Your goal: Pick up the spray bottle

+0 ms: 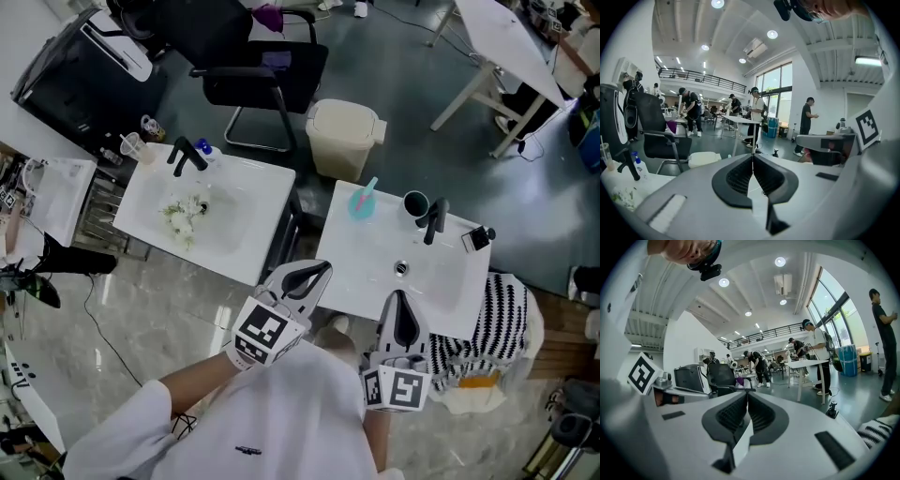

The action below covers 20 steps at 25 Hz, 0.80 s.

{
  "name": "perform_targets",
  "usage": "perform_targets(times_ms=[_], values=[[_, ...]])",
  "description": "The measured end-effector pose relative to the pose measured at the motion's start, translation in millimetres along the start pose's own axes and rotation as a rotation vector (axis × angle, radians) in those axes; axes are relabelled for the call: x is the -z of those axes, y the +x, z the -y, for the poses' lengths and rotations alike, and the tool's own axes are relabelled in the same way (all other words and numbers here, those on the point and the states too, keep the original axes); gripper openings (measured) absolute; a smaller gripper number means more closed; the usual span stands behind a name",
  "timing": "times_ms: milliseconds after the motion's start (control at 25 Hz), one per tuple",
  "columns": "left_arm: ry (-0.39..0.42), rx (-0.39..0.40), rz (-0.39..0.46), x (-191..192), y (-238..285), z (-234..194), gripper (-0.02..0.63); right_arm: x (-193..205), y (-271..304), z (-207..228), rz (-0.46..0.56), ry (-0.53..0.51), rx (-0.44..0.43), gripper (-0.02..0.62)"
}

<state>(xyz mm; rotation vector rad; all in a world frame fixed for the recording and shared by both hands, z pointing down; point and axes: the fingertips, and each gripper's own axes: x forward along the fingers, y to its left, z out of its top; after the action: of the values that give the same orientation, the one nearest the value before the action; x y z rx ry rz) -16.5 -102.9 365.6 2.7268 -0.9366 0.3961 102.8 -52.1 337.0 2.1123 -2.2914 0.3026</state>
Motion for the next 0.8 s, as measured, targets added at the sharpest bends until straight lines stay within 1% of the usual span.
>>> perform_targets(times_ms=[120,360,480,640,800], values=[[0.02,-0.024,-0.001,-1.0,12.2,-5.1,0.006,3.2,5.1,5.6,-0.007,0.009,-0.001,0.008],[0.04,-0.014,-0.008,1.9,38.3,-15.1,0.01,10.2,19.6,12.4,-0.026,0.011,-0.015,0.008],[0.038,-0.014,-0.019,4.5,53.1,-21.5,0.079,13.8,27.9,17.8,-0.03,0.011,-0.021,0.008],[0.021,-0.035,-0.029,7.4,74.2,-35.0,0.127,22.9,41.4,27.2,-0.043,0.028,-0.02,0.008],[0.009,-0.044,-0.06,17.5,99.1,-49.4,0.184,32.7,56.6,34.0,-0.076,0.028,-0.023,0.008]])
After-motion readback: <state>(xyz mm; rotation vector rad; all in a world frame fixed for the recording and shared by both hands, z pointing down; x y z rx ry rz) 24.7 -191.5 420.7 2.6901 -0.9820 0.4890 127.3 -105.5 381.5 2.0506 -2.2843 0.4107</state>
